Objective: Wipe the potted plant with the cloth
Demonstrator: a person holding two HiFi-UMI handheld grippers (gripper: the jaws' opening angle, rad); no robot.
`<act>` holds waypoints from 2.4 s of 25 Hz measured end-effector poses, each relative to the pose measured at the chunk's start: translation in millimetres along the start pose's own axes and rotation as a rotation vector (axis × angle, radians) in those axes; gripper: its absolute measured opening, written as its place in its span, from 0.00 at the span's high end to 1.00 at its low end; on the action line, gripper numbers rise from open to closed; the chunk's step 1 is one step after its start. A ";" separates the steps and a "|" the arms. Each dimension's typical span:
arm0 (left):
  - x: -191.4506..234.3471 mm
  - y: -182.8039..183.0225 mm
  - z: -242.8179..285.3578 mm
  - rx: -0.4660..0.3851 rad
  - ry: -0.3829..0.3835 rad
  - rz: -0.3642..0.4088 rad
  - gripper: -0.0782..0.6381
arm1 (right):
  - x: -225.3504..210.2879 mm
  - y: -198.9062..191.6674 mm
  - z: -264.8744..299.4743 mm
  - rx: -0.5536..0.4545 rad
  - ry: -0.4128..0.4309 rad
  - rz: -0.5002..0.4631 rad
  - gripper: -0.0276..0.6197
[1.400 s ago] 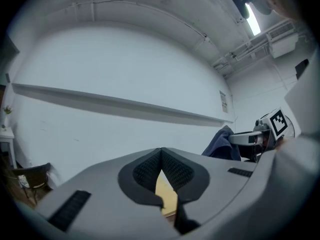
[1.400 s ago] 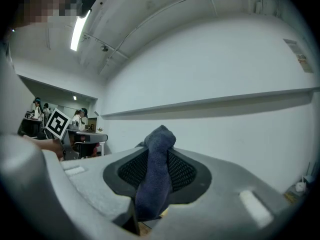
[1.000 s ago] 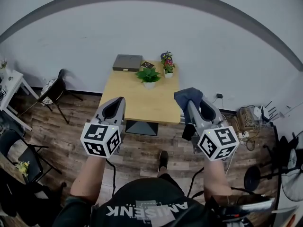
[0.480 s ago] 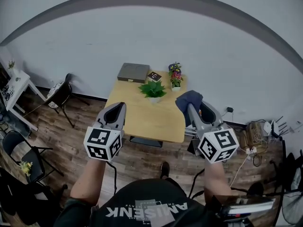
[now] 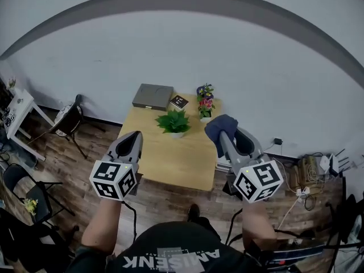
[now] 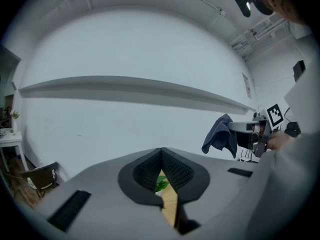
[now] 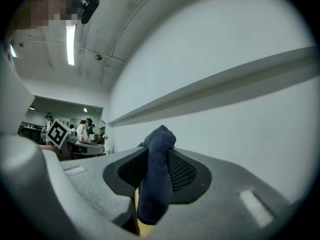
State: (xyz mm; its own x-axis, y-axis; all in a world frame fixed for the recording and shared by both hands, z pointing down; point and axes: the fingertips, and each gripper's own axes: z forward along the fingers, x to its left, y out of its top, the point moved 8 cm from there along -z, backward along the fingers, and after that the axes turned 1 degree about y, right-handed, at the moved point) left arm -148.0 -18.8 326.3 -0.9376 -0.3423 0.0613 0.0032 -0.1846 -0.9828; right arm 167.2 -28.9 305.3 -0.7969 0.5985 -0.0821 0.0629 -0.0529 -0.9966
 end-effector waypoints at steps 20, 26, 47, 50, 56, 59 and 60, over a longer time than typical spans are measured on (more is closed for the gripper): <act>-7.1 10.9 115.7 0.119 0.031 0.072 0.89 | -96.6 4.9 53.4 0.019 0.131 -0.025 0.78; 9.0 13.5 140.7 0.107 -0.074 0.109 0.89 | -105.1 0.4 64.9 0.042 0.008 -0.018 0.78; 44.8 -61.4 184.9 0.343 -0.351 0.330 0.73 | -65.6 -31.1 65.4 0.131 -0.162 0.028 0.78; 40.8 -82.8 191.9 0.412 -0.358 0.372 0.73 | -62.2 -33.3 57.8 0.144 -0.169 0.016 0.78; 23.5 -123.7 208.5 0.520 -0.392 0.486 0.73 | -65.3 -41.0 44.4 0.163 -0.197 0.033 0.78; 18.3 -138.4 218.6 0.566 -0.401 0.520 0.73 | -67.3 -45.6 40.4 0.166 -0.212 0.041 0.78; 16.1 -144.5 221.7 0.578 -0.404 0.539 0.73 | -67.5 -47.9 38.7 0.170 -0.212 0.046 0.78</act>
State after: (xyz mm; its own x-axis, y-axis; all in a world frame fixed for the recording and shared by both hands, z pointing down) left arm -86.4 -201.9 508.0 -0.5640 -0.7959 -0.2202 0.6865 -0.3037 -0.6606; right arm 194.7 -97.7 358.8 -0.9049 0.4123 -0.1060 0.0139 -0.2204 -0.9753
